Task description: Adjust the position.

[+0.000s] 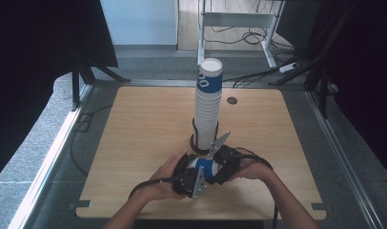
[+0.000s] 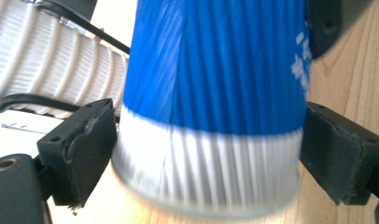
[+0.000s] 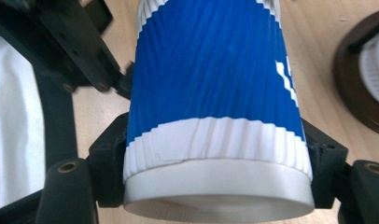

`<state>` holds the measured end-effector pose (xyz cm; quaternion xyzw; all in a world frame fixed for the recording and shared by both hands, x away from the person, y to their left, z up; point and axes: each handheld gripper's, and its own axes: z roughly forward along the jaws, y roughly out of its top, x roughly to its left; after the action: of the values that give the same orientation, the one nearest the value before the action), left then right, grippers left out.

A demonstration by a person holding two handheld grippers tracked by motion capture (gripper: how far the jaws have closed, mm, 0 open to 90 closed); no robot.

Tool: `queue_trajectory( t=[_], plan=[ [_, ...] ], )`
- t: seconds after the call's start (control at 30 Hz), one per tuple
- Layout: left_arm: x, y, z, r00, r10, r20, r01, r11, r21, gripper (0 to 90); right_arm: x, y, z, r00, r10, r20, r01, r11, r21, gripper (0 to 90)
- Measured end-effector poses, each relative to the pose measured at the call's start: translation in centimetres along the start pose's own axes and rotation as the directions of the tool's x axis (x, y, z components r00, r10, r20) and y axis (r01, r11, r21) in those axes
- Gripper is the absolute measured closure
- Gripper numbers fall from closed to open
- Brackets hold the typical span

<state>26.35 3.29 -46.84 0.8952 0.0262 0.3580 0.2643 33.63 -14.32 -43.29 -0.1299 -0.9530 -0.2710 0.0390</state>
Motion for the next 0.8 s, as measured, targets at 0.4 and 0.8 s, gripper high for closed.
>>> queue_trajectory(
  t=[0.4,0.8],
  plan=[
    [1.8,-2.0,-2.3,0.9343,-0.344,0.095,0.354,0.9234,-0.147,6.6,0.1,-1.9,-2.1,0.9967,0.053,0.062,-0.037,0.969,-0.243,27.3],
    [2.9,-4.1,-2.9,0.7676,-0.601,0.224,0.639,0.7446,-0.193,6.4,1.0,-3.7,-1.8,0.9883,0.127,0.085,-0.073,0.881,-0.468,27.3]
  ],
)
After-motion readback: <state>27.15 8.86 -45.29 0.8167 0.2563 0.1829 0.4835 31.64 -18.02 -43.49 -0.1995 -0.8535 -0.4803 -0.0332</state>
